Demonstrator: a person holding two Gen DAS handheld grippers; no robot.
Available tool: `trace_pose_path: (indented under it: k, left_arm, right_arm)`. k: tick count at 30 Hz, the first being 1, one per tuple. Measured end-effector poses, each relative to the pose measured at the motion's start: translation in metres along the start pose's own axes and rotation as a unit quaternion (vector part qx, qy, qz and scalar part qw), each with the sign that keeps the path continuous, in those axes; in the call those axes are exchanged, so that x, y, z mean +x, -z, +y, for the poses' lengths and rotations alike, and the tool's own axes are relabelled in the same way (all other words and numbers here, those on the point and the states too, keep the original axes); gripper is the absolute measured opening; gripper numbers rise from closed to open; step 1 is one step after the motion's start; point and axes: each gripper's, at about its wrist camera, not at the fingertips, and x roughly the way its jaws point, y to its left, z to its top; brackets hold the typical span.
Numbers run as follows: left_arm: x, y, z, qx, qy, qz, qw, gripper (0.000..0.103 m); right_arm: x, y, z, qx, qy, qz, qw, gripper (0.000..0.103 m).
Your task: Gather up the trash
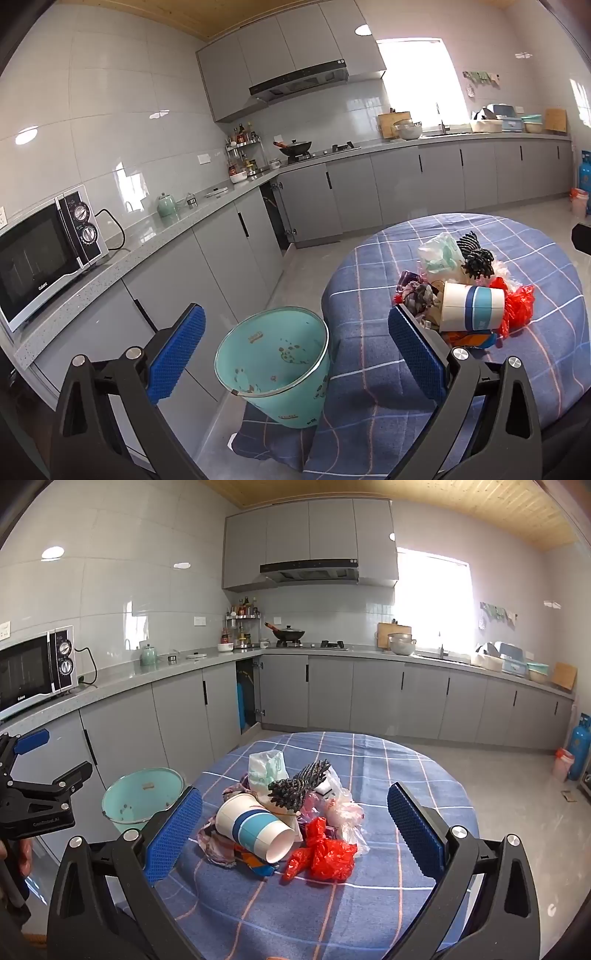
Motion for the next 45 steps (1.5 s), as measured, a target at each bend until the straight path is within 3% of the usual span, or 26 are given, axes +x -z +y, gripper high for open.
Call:
trace_pose_path:
  k: [45]
  left_arm:
    - [0.002, 0.000, 0.001, 0.006, -0.004, 0.000, 1.0000, 0.098]
  right_arm:
    - [0.006, 0.005, -0.010, 0.010, 0.006, 0.004, 1.000, 0.099]
